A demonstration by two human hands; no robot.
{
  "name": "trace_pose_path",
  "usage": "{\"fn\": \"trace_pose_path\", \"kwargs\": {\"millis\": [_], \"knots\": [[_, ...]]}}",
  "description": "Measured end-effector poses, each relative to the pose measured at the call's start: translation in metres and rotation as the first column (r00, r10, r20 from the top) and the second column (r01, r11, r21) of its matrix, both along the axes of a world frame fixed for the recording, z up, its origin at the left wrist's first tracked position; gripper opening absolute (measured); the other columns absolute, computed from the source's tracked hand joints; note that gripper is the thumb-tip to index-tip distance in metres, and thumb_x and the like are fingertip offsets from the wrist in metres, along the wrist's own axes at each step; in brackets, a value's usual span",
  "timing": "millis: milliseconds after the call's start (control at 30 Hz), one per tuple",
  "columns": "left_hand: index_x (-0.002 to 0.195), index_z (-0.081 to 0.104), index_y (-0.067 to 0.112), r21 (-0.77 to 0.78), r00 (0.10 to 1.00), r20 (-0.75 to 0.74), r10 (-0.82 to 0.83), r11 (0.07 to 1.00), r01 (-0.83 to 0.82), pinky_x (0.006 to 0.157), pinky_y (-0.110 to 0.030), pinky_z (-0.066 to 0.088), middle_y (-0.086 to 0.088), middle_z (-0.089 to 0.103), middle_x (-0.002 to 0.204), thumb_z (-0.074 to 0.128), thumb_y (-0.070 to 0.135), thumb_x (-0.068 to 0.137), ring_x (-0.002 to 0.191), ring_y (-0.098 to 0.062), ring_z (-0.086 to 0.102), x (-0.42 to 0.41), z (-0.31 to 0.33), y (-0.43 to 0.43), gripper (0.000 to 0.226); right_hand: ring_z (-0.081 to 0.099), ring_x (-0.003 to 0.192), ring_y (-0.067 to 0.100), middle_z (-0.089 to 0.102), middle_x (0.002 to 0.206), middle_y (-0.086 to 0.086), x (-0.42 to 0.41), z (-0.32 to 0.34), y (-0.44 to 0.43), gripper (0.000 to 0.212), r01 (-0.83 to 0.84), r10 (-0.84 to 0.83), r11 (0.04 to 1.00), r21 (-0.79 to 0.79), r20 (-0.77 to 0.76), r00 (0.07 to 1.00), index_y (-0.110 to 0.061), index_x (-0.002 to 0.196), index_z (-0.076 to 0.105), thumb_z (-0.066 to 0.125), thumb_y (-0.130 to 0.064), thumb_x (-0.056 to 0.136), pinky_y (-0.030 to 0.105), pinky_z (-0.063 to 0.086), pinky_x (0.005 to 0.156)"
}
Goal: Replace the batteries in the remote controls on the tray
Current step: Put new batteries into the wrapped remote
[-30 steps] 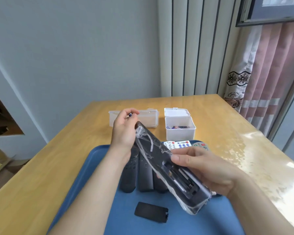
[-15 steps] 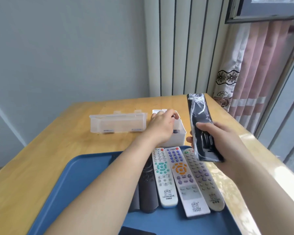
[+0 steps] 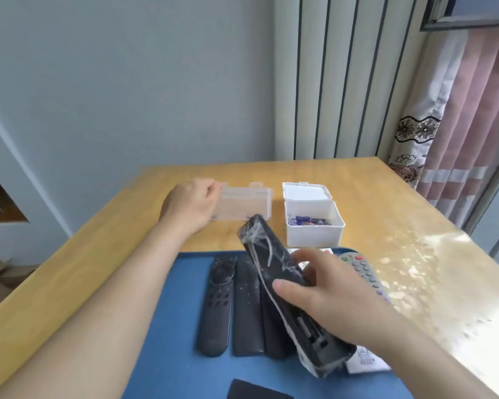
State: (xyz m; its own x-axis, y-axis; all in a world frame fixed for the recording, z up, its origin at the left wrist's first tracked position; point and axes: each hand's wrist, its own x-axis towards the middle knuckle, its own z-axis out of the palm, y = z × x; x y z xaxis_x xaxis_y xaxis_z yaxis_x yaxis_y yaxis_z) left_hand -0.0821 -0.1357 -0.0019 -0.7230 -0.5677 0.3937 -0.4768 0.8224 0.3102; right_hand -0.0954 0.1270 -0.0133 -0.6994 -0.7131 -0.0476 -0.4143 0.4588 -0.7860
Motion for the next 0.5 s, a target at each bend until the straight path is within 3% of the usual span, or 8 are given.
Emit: {"fn": "trace_pose_path", "kwargs": {"millis": [100,167,233,300,400,500], "knots": [[0.088,0.072,0.019,0.045,0.996,0.058,-0.067,0.997,0.064,0.071,-0.033,0.05,0.0,0.073,0.086,0.047,0.031,0.093,0.088,-0.026,0.064,0.02,-0.017,-0.004,0.028,0.058,0.085,0.015,0.053,0.074,-0.01,0.016,-0.011,-0.005,0.028,0.004,0.045,0.987,0.16,-0.3,0.953,-0.03,0.11,0.05,0.052,-0.051,0.092,0.032,0.044,0.072],[0.082,0.072,0.018,0.109,0.988,0.092,-0.122,0.988,0.111,0.07,-0.031,0.049,0.002,0.072,0.08,0.052,0.029,0.09,0.083,-0.022,0.064,0.024,-0.027,-0.002,0.024,0.057,0.086,0.023,0.051,0.076,-0.006,0.023,-0.011,-0.005,0.029,0.059,0.08,0.958,0.282,-0.455,0.887,-0.027,0.101,0.051,0.042,-0.054,0.094,0.037,0.042,0.07],[0.083,0.074,0.02,0.182,0.991,0.028,-0.132,0.975,0.124,0.072,-0.028,0.047,0.006,0.073,0.083,0.056,0.027,0.091,0.083,-0.017,0.063,0.028,-0.033,-0.002,0.021,0.05,0.082,0.024,0.048,0.08,-0.004,0.031,-0.001,-0.006,0.035,0.096,0.151,0.903,0.418,-0.519,0.841,-0.024,0.081,0.046,0.036,-0.054,0.096,0.036,0.037,0.066],[0.085,0.075,0.019,0.202,0.993,-0.029,-0.118,0.972,0.121,0.074,-0.028,0.047,0.007,0.073,0.086,0.056,0.026,0.092,0.085,-0.016,0.062,0.028,-0.032,-0.006,0.021,0.046,0.082,0.023,0.048,0.083,-0.004,0.031,0.014,-0.01,0.037,0.13,0.207,0.861,0.491,-0.572,0.794,-0.02,0.076,0.046,0.036,-0.049,0.097,0.033,0.038,0.066],[0.085,0.074,0.016,0.194,0.994,0.013,-0.113,0.975,0.108,0.074,-0.028,0.05,0.007,0.073,0.087,0.055,0.026,0.092,0.081,-0.015,0.064,0.022,-0.032,-0.009,0.022,0.061,0.084,0.027,0.067,0.091,0.001,0.009,0.036,-0.03,0.027,0.115,0.153,0.922,0.37,-0.621,0.769,-0.016,0.09,0.064,0.041,-0.03,0.096,0.036,0.053,0.072],[0.083,0.073,0.016,0.181,0.996,0.021,-0.085,0.98,0.079,0.074,-0.028,0.052,0.006,0.073,0.086,0.054,0.022,0.089,0.084,-0.016,0.065,0.018,-0.032,-0.011,0.021,0.064,0.089,0.03,0.072,0.098,0.006,-0.028,0.052,-0.083,0.031,0.039,0.121,0.974,0.222,-0.658,0.743,-0.017,0.1,0.071,0.043,-0.009,0.091,0.033,0.052,0.076]]}}
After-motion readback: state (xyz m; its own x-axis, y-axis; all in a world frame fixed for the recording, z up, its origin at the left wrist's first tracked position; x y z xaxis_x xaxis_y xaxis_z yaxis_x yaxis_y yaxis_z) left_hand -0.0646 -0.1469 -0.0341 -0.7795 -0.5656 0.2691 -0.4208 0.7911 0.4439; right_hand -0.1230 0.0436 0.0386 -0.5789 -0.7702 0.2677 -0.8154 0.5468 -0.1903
